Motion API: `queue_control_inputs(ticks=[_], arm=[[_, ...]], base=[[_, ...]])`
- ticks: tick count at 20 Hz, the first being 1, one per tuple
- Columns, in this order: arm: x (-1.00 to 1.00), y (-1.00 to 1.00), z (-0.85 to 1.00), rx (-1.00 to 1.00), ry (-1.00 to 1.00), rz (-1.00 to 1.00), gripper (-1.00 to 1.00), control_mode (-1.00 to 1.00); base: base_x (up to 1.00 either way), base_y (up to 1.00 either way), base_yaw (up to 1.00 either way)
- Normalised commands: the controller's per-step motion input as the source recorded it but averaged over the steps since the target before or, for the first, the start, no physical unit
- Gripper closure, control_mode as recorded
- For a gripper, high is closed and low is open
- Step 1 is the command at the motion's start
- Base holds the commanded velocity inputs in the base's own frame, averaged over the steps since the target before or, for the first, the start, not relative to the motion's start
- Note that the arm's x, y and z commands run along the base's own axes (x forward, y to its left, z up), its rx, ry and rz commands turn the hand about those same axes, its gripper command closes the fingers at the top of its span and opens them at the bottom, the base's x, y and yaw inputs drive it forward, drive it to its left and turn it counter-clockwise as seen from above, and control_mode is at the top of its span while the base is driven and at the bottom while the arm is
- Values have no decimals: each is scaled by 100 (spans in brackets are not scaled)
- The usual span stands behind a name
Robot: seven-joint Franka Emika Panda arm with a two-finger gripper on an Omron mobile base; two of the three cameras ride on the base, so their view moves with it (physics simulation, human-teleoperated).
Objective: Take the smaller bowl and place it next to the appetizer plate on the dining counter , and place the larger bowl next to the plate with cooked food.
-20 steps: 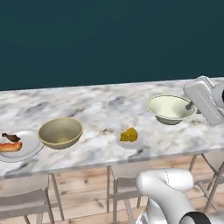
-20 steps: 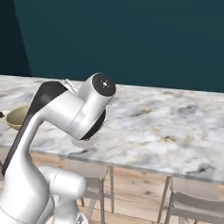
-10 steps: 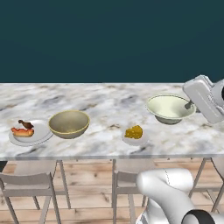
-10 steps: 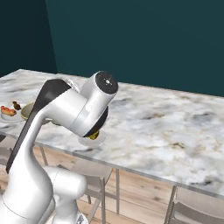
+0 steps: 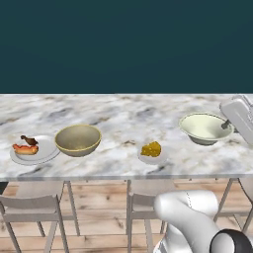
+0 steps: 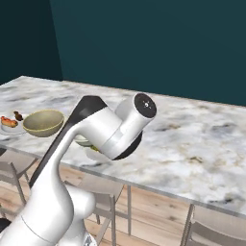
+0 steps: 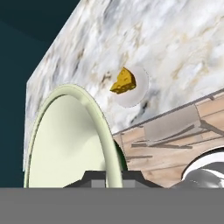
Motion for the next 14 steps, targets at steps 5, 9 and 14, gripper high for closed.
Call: queue_control_inputs(ticks=[5, 9, 14], arm=[[30, -40, -42, -3, 0, -3, 100, -100], [34, -16, -36, 0, 0, 0, 100, -100], [39, -3, -32, 0, 1, 0, 100, -100]], base=[[0, 0, 0], [0, 0, 0], [0, 0, 0]])
